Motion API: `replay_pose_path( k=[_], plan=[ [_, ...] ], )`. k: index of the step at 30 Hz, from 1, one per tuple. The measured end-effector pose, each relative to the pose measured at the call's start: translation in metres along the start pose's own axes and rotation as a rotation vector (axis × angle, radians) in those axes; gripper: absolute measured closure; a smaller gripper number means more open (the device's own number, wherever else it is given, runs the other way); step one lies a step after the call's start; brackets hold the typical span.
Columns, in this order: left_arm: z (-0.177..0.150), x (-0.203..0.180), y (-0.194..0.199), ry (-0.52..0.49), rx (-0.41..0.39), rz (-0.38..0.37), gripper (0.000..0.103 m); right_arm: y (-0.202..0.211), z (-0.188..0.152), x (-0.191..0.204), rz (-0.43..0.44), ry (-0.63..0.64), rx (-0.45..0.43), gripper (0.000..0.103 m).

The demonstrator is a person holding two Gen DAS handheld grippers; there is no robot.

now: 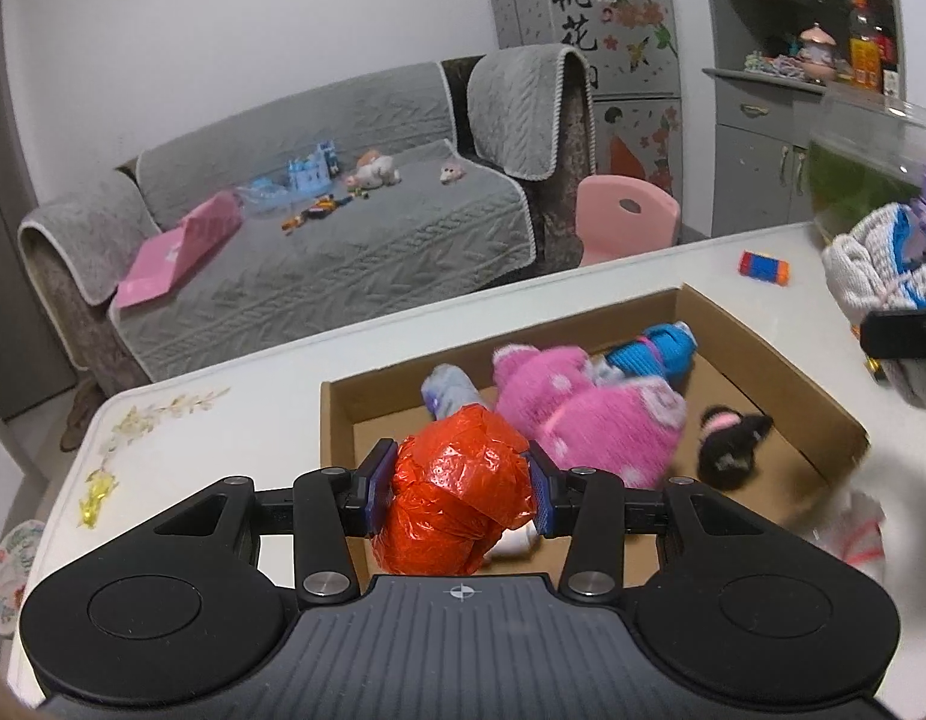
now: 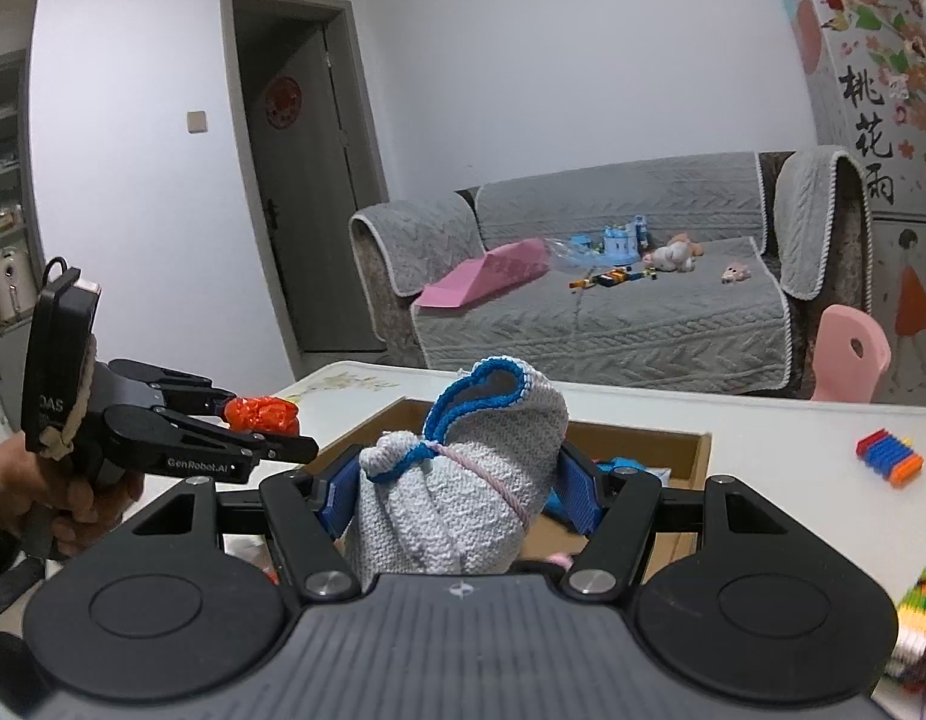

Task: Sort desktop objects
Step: 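Carry the red bundle with the left tool while the right tool carries the knit bundle to the box, then open the left tool over the box while the right tool releases the knit bundle inside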

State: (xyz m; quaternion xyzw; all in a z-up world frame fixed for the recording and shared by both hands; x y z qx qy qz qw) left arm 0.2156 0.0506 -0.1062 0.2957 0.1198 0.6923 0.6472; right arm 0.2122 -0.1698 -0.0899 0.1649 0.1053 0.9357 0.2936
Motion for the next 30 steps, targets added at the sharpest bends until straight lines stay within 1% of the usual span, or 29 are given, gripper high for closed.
replay_pose_path(
  k=[3, 5, 12, 14, 19, 22, 23, 24, 25, 26, 28, 30],
  plan=[
    [0.011, 0.003, -0.021, 0.004, 0.021, 0.006, 0.052, -0.010, 0.002, -0.007, -0.016, 0.008, 0.018, 0.041],
    [0.015, 0.005, -0.035, 0.028, 0.040, -0.010, 0.052, -0.017, 0.002, -0.013, -0.027, 0.009, 0.036, 0.041],
    [0.027, 0.013, -0.084, 0.053, 0.090, 0.009, 0.052, -0.041, 0.001, -0.025, -0.060, 0.031, 0.088, 0.041],
    [0.027, 0.014, -0.094, 0.049, 0.094, 0.020, 0.052, -0.049, -0.002, -0.026, -0.067, 0.046, 0.112, 0.041],
    [0.022, 0.012, -0.111, 0.046, 0.113, 0.017, 0.052, -0.061, -0.016, -0.028, -0.094, 0.093, 0.168, 0.041],
    [0.017, 0.015, -0.120, 0.057, 0.132, 0.020, 0.050, -0.068, -0.023, -0.031, -0.114, 0.104, 0.201, 0.041],
    [0.016, 0.015, -0.122, 0.062, 0.136, 0.021, 0.048, -0.069, -0.025, -0.032, -0.124, 0.113, 0.213, 0.040],
    [0.015, 0.016, -0.125, 0.066, 0.142, 0.024, 0.044, -0.071, -0.027, -0.031, -0.131, 0.122, 0.225, 0.040],
    [0.015, 0.016, -0.125, 0.067, 0.143, 0.029, 0.031, -0.073, -0.029, -0.031, -0.133, 0.129, 0.236, 0.040],
    [0.016, 0.016, -0.126, 0.062, 0.134, 0.036, 0.022, -0.073, -0.031, -0.030, -0.143, 0.144, 0.244, 0.039],
    [0.016, 0.015, -0.126, 0.046, 0.125, 0.046, 0.018, -0.077, -0.031, -0.030, -0.158, 0.166, 0.261, 0.038],
    [0.017, 0.015, -0.124, 0.041, 0.129, 0.039, 0.017, -0.077, -0.031, -0.028, -0.164, 0.179, 0.261, 0.036]
  ],
)
Point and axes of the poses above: each gripper's, at about its wrist camera, not at the fingertips, and y roughly against the way its jaws point, x to its left, z to its top, the point moved 8 cm from there along -y, roughly the way its jaws point, and after that the axes turned 9 degrees about z, right-handed, at the moved point
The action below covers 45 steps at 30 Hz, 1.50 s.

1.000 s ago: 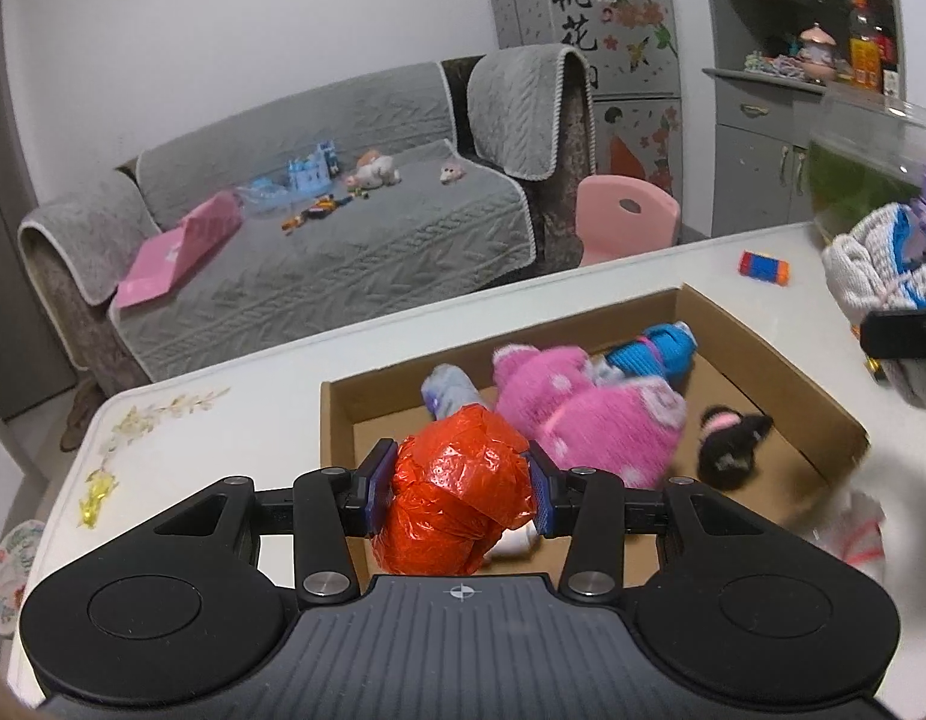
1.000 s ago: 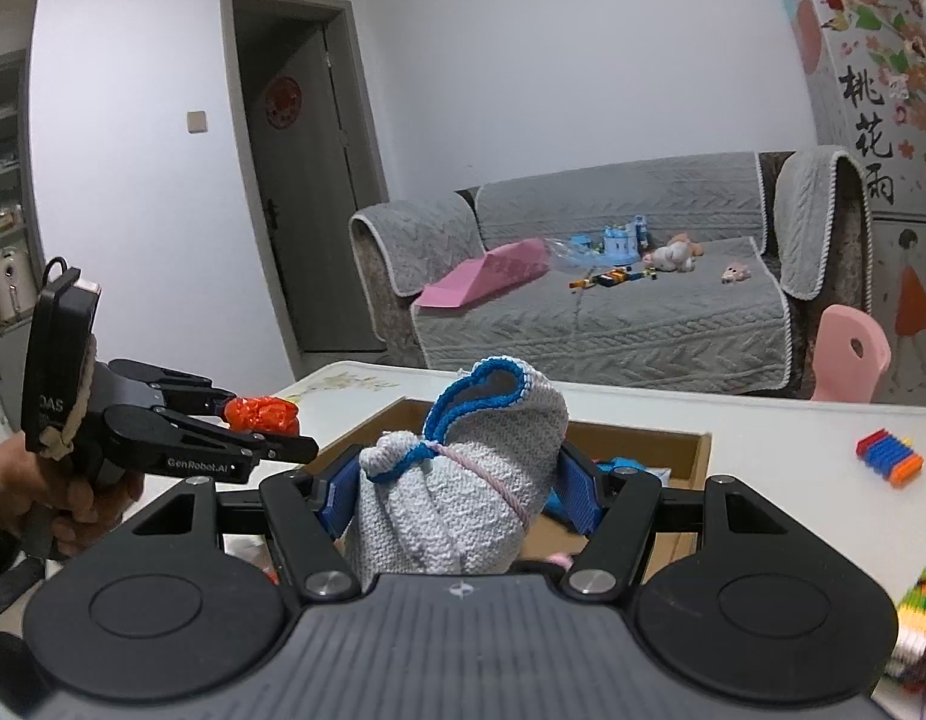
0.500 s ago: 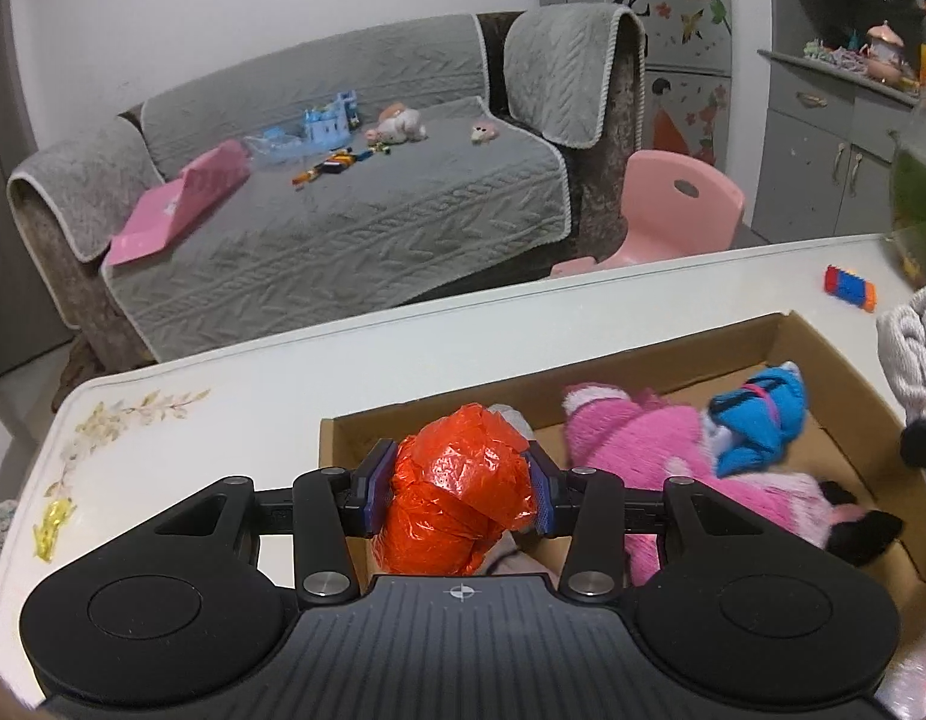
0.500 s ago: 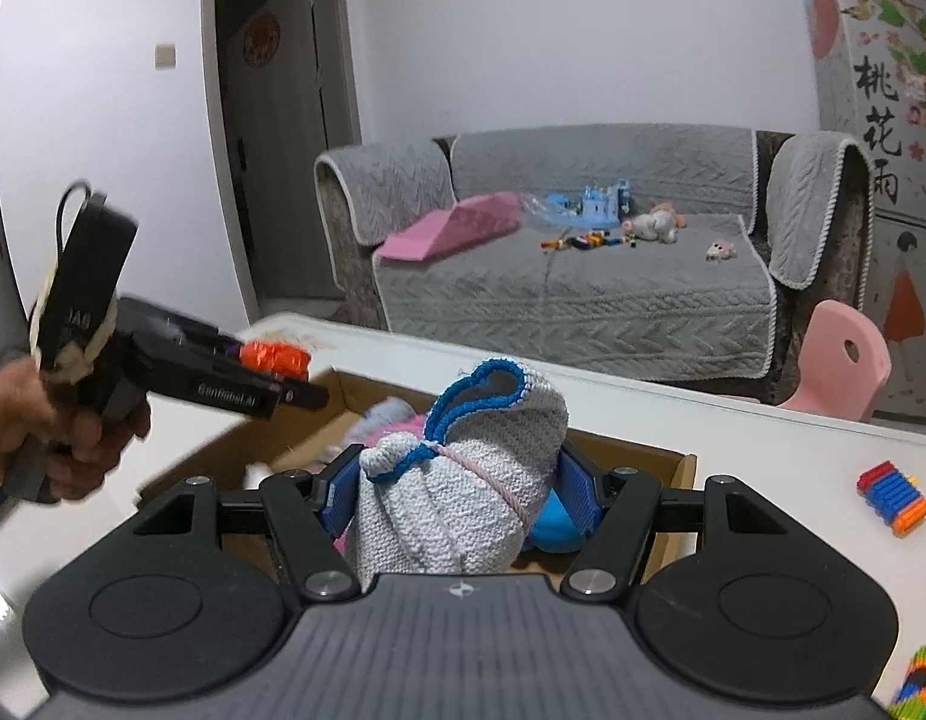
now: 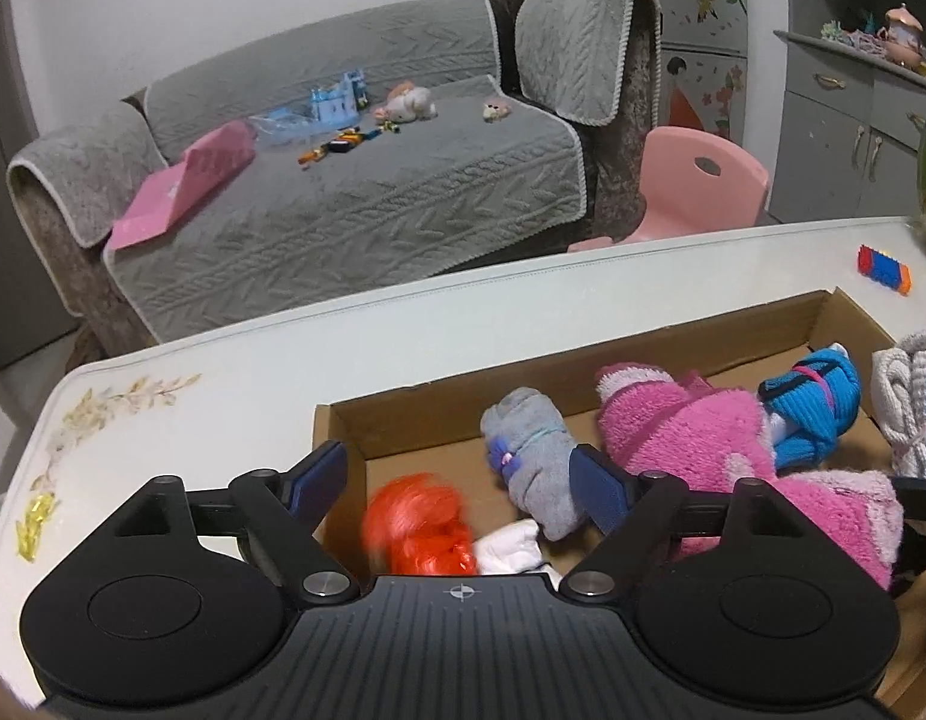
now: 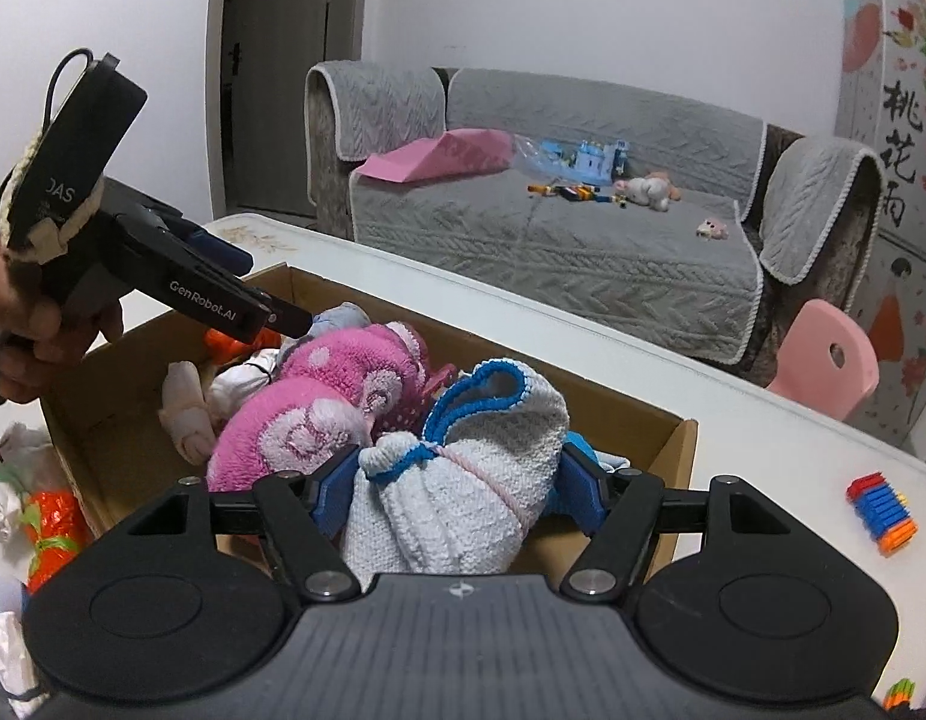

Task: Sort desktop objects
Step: 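Open the left tool over the box while the right tool releases the knit bundle inside, then grasp the red-string white towel bundle with the left tool while the right tool grasps the pink-banded white towel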

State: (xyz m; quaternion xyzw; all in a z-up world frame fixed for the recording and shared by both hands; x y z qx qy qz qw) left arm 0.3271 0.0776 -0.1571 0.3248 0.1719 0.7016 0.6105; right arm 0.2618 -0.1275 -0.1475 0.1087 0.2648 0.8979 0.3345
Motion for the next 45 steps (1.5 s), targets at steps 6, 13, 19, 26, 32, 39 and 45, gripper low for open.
replay_pose_path(
  k=[6, 13, 19, 26, 32, 39, 45],
  plan=[
    [-0.005, 0.004, 0.028, -0.009, -0.039, -0.003, 0.014, 0.019, 0.014, 0.001, -0.014, 0.011, -0.059, 0.023],
    [-0.029, 0.028, 0.096, 0.047, -0.130, -0.029, 0.001, 0.065, 0.024, 0.006, -0.009, -0.020, -0.152, 0.015],
    [-0.072, 0.046, 0.140, 0.088, -0.138, -0.030, 0.000, 0.110, -0.007, 0.028, 0.034, -0.109, -0.237, 0.006],
    [-0.137, 0.049, 0.158, 0.186, -0.075, -0.023, 0.000, 0.116, -0.045, 0.041, 0.134, -0.117, -0.217, 0.004],
    [-0.176, 0.036, 0.171, 0.123, -0.057, 0.003, 0.000, 0.099, -0.065, 0.035, 0.197, -0.151, -0.159, 0.003],
    [-0.194, 0.042, 0.163, 0.092, -0.027, 0.052, 0.001, 0.084, -0.085, 0.038, 0.177, -0.108, -0.072, 0.003],
    [-0.205, 0.063, 0.136, 0.093, 0.046, 0.106, 0.001, 0.081, -0.092, 0.046, 0.187, -0.070, -0.049, 0.003]
  ],
)
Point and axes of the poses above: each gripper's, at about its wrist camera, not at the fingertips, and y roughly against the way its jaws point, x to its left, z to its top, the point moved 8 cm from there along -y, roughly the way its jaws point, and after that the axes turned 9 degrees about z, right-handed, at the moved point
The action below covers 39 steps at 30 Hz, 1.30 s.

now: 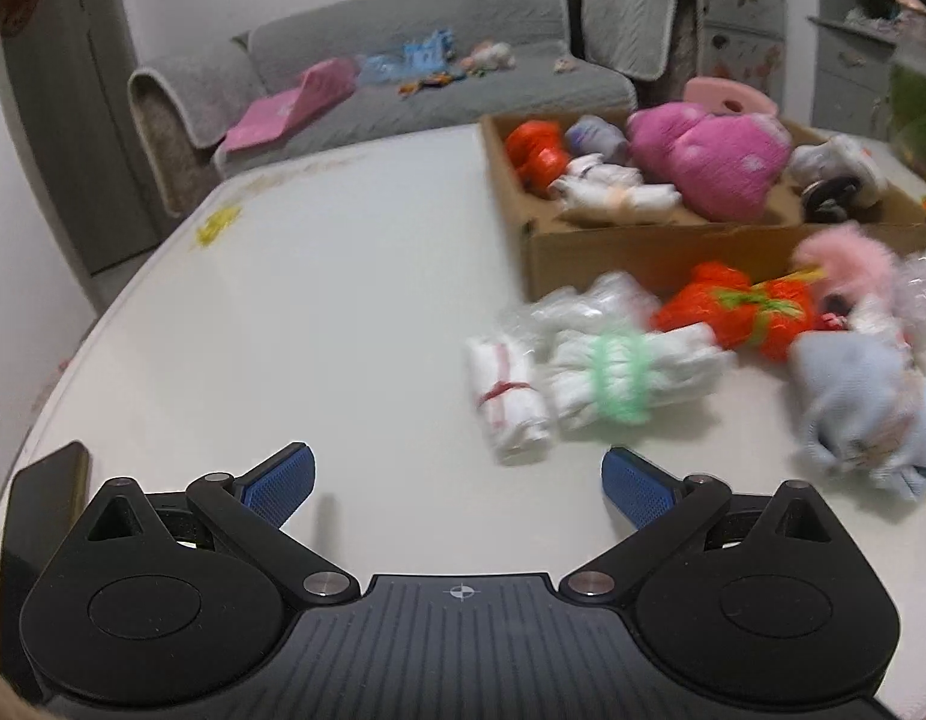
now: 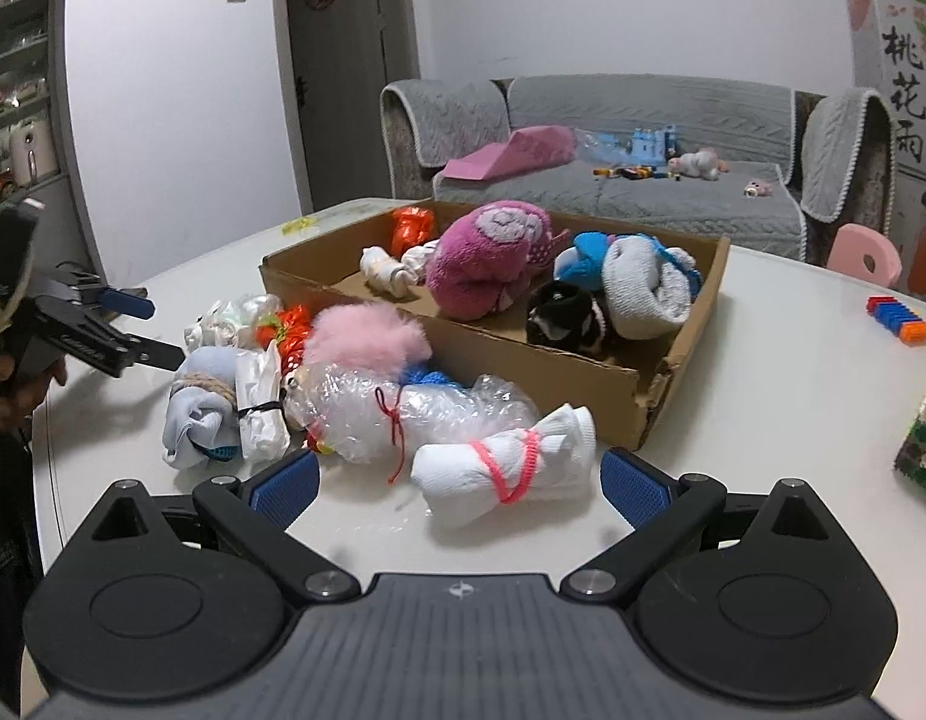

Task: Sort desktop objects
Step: 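Grasp the red-string white towel bundle with the left tool while the right tool grasps the pink-banded white towel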

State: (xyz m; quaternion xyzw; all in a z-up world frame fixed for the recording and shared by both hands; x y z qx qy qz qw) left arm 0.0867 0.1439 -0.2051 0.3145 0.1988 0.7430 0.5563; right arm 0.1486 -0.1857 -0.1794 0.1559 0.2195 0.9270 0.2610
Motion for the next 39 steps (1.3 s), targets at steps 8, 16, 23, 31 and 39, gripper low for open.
replay_pose_path(
  k=[8, 16, 23, 31, 39],
  plan=[
    [0.007, 0.026, -0.020, 0.097, 0.014, 0.052, 0.000, -0.008, -0.003, -0.010, -0.023, -0.008, 0.024, 0.003],
    [0.011, 0.030, -0.021, 0.100, 0.009, 0.073, 0.000, -0.016, -0.001, -0.019, 0.004, 0.017, 0.056, 0.003],
    [0.024, 0.014, -0.032, 0.078, 0.016, -0.009, 0.000, -0.021, -0.002, -0.016, 0.025, 0.039, 0.089, 0.004],
    [0.025, 0.007, -0.037, 0.106, 0.038, -0.069, 0.000, -0.022, -0.002, -0.017, 0.041, 0.034, 0.108, 0.009],
    [0.028, -0.002, -0.031, 0.078, 0.007, -0.102, 0.014, -0.022, -0.004, -0.022, 0.013, 0.021, 0.123, 0.022]
  ],
)
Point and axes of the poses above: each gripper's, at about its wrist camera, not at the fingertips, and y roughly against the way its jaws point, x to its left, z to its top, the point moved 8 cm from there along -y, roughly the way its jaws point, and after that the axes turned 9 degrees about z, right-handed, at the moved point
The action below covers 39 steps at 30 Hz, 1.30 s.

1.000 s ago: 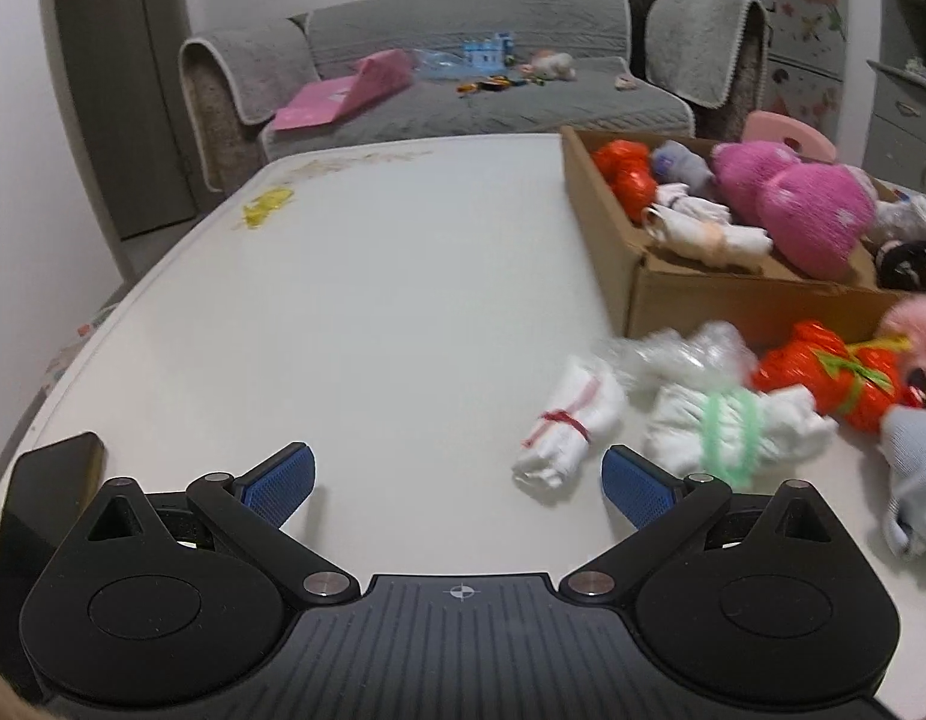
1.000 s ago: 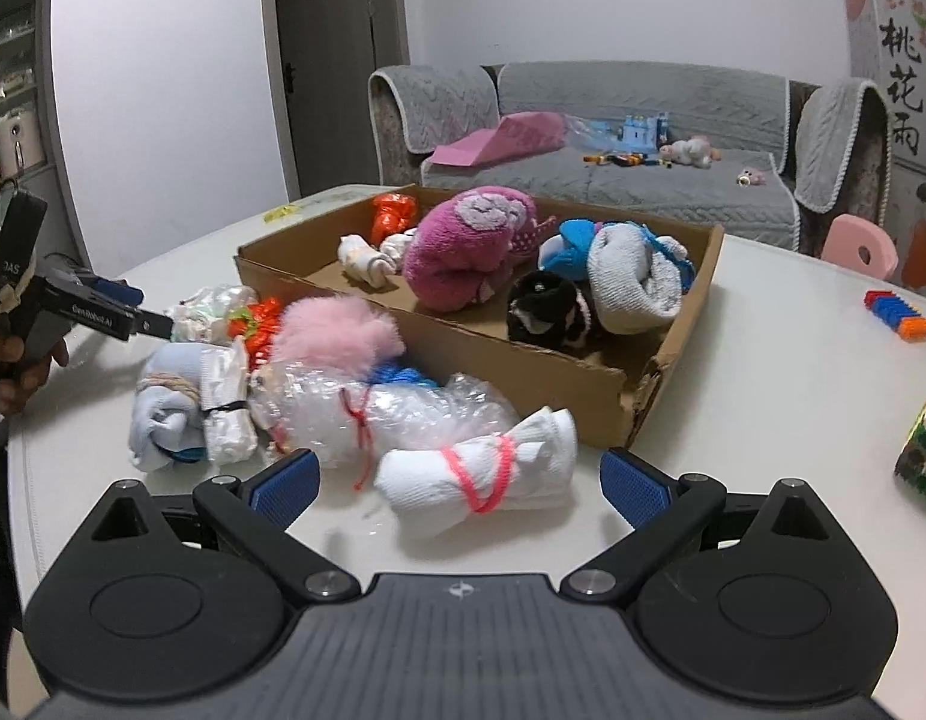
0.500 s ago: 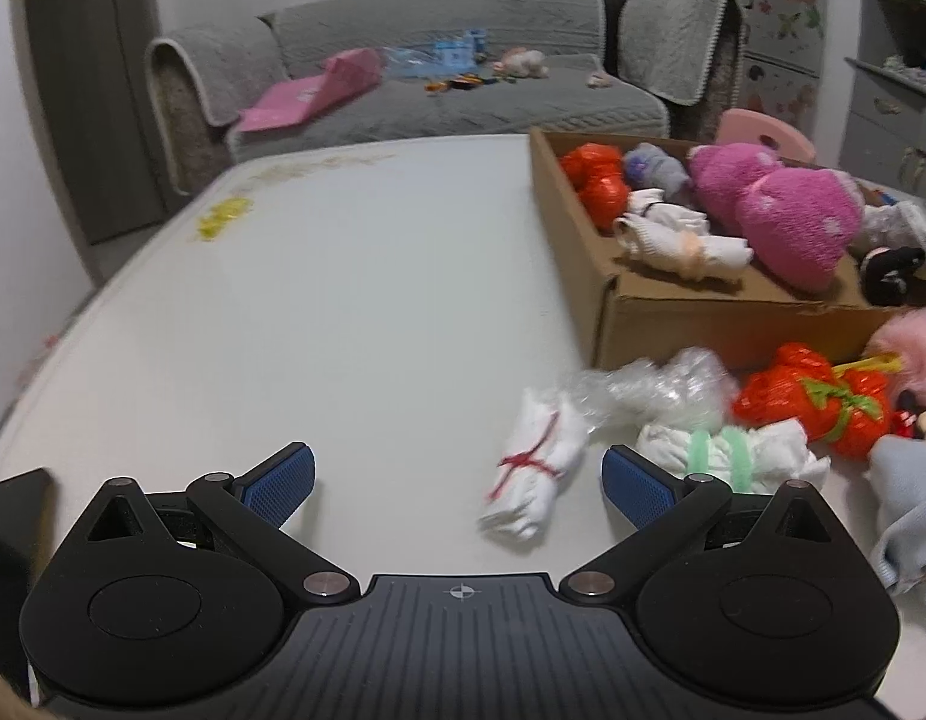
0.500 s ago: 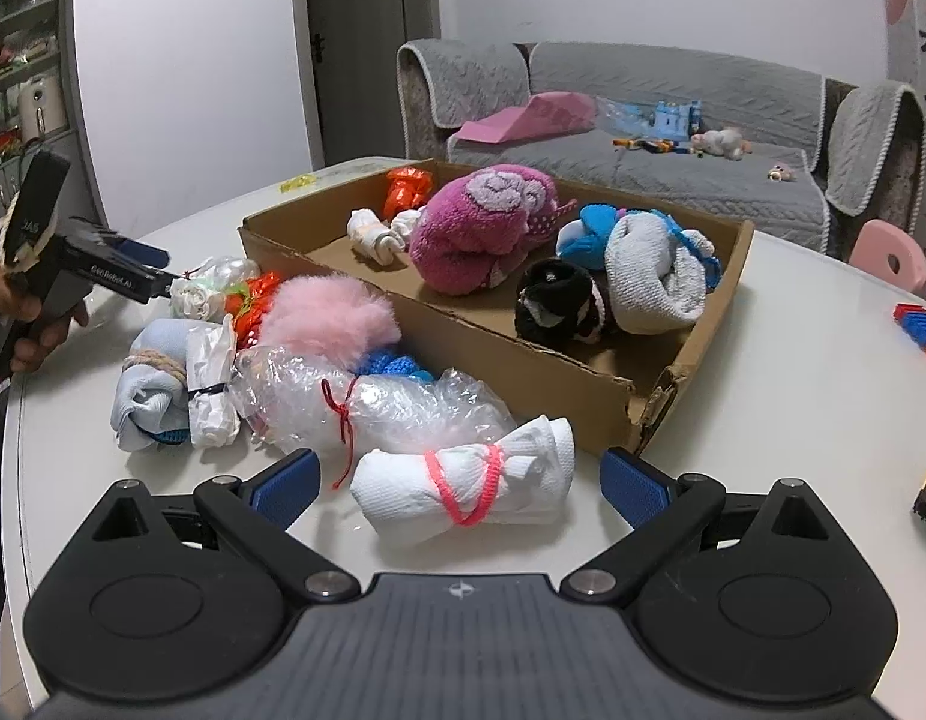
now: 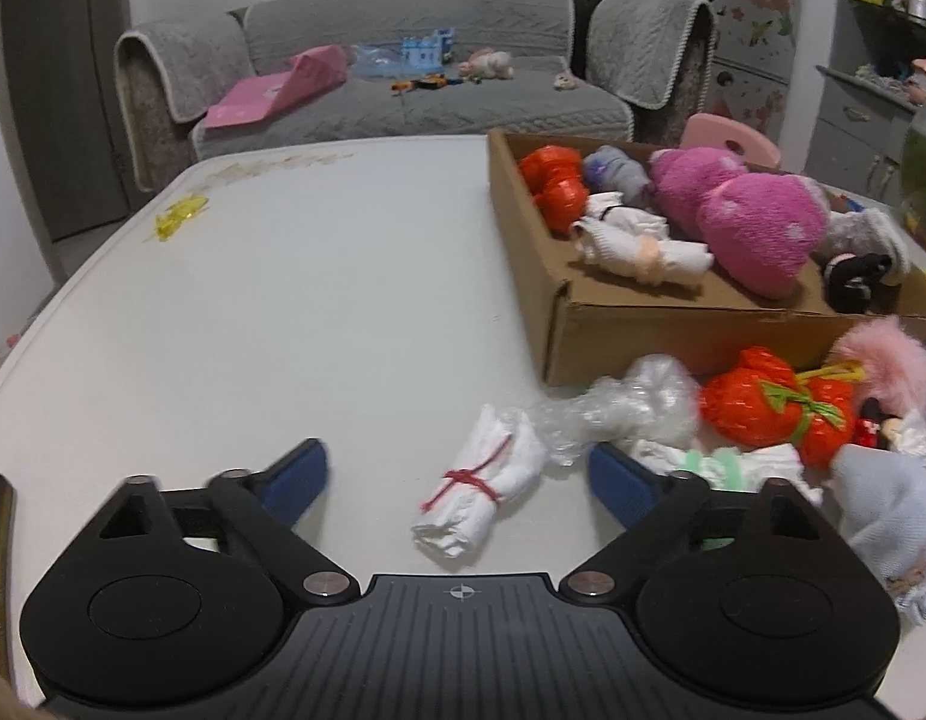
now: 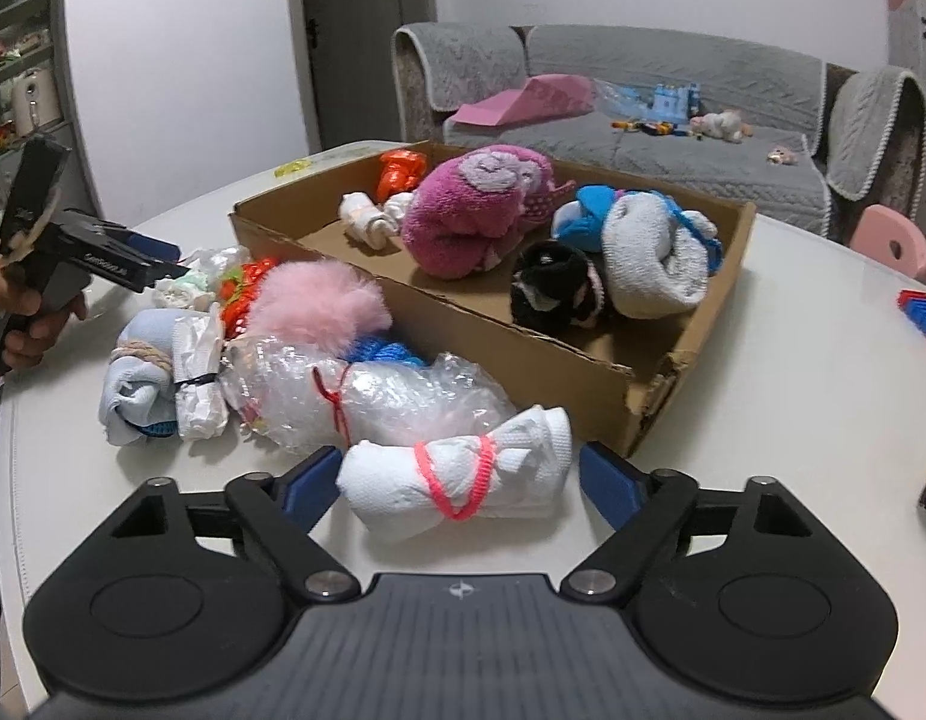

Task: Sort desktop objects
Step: 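Grasp the red-string white towel bundle with the left tool while the right tool grasps the pink-banded white towel, then carry the red-string towel with the left tool while the right tool carries the pink-banded towel to the box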

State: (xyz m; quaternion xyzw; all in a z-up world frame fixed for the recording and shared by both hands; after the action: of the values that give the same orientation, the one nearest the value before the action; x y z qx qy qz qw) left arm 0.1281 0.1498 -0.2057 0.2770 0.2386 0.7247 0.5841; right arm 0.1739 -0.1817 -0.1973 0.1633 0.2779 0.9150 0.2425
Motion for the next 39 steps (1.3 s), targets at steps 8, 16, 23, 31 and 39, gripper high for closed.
replay_pose_path(
  k=[8, 16, 23, 31, 39],
  plan=[
    [0.000, -0.007, 0.010, -0.020, -0.014, -0.038, 0.055, 0.006, -0.003, -0.001, -0.030, -0.013, -0.011, 0.037],
    [-0.008, -0.003, 0.021, 0.006, 0.011, -0.031, 0.071, 0.011, -0.004, -0.002, -0.034, -0.054, -0.033, 0.039],
    [-0.011, 0.007, 0.043, 0.010, 0.004, -0.001, 0.072, 0.022, -0.010, 0.000, -0.039, -0.071, -0.049, 0.039],
    [-0.007, 0.006, 0.083, -0.024, -0.062, 0.000, 0.072, 0.038, -0.010, 0.004, -0.062, -0.084, -0.089, 0.039],
    [0.011, 0.003, 0.105, -0.060, -0.102, 0.019, 0.072, 0.067, 0.008, 0.008, -0.047, -0.099, -0.169, 0.039]
  ],
)
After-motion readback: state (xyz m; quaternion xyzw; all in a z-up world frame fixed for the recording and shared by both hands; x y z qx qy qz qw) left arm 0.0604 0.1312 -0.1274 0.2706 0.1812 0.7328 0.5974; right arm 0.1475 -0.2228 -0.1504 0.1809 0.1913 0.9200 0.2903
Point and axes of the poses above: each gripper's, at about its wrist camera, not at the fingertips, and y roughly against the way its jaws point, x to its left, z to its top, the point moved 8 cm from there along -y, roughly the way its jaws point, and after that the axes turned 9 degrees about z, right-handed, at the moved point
